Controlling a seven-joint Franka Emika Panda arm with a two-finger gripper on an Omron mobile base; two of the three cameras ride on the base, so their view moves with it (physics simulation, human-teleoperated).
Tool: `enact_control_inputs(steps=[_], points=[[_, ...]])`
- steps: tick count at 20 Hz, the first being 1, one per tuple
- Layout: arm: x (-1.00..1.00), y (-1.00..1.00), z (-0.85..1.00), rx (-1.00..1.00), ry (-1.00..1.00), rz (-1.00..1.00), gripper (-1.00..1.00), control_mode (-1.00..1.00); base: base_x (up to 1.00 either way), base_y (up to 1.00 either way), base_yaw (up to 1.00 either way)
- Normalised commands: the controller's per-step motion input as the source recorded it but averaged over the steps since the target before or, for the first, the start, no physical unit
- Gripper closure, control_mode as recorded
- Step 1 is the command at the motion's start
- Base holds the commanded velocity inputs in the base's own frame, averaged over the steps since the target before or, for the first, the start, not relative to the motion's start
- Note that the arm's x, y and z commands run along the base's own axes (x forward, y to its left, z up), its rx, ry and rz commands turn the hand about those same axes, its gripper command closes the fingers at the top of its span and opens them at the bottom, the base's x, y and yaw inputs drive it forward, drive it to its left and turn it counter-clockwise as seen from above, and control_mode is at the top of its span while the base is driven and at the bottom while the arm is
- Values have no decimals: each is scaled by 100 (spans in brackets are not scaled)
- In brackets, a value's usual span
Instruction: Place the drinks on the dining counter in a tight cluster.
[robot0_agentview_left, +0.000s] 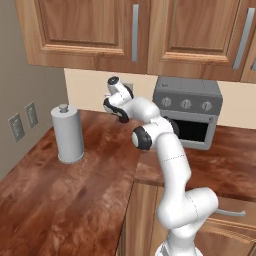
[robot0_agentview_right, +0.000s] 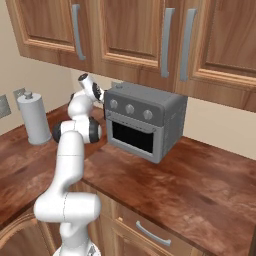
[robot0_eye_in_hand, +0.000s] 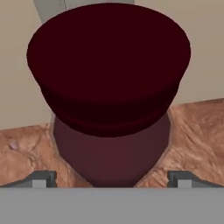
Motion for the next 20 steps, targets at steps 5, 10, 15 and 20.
enact_control_inputs(steps=[5, 10, 15, 20], points=[[22, 0, 0, 0, 1, 0, -100, -100, 0, 0, 0], [26, 0, 0, 0, 0, 0, -100, -100, 0, 0, 0], [1, 0, 0, 0, 1, 0, -100, -100, 0, 0, 0], [0, 0, 3, 0, 0, 0, -100, -100, 0, 0, 0]])
